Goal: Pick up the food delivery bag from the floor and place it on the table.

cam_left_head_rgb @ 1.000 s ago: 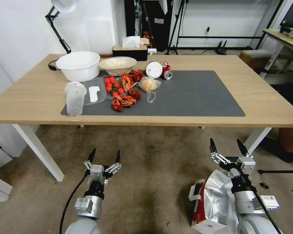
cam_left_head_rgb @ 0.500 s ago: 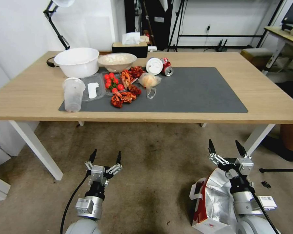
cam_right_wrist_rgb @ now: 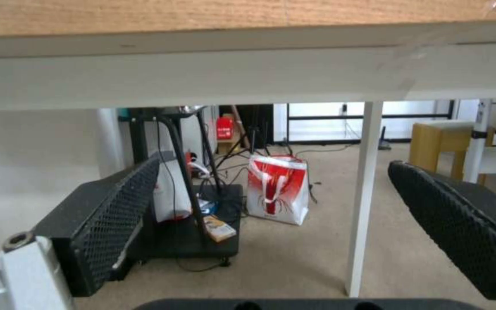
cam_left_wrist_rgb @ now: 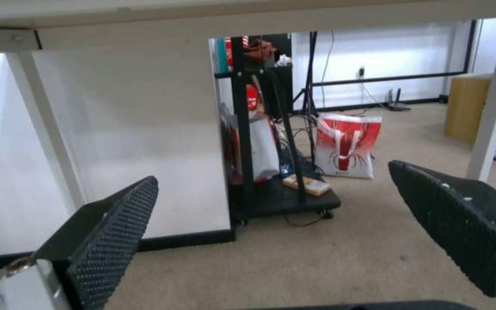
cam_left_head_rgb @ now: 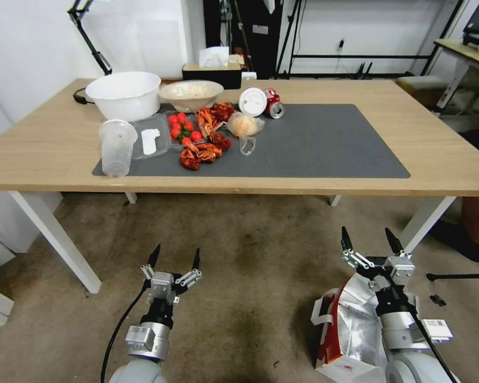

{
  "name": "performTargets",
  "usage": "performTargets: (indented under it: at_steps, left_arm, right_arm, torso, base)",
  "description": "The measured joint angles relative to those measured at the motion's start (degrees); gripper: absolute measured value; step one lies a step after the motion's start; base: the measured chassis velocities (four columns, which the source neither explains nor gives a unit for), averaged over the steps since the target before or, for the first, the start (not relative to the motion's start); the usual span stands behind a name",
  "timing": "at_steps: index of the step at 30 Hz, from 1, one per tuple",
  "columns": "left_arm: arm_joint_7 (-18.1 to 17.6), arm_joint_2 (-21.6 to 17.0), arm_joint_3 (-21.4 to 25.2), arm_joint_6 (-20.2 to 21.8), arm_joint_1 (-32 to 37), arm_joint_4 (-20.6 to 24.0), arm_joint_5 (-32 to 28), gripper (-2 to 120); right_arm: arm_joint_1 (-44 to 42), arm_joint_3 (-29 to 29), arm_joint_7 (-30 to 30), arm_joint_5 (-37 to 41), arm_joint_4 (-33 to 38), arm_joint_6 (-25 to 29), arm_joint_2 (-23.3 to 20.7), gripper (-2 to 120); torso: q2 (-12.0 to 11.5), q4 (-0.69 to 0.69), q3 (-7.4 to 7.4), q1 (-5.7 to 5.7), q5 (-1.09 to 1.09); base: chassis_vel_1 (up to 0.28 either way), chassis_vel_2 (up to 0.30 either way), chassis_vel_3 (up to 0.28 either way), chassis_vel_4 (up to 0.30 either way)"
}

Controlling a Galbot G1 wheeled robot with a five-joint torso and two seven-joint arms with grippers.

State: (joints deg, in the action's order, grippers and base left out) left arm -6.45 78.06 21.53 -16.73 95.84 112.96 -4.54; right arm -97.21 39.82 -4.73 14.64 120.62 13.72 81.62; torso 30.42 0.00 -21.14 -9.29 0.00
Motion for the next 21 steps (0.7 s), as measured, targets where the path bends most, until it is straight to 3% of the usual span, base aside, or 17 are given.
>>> performTargets:
  at_steps: [21]
  left_arm:
    - [0.3, 0.3, -0.2, -0.7, 0.4, -0.1, 0.4, 100]
  right_arm:
    - [-0.3, 0.2, 0.0, 0.0, 0.9, 0.5, 0.6, 100]
  torso:
    - [-5.0, 0.0, 3.14, 1.82, 0.0]
  base:
    - [0.0, 0.0, 0.0, 0.0]
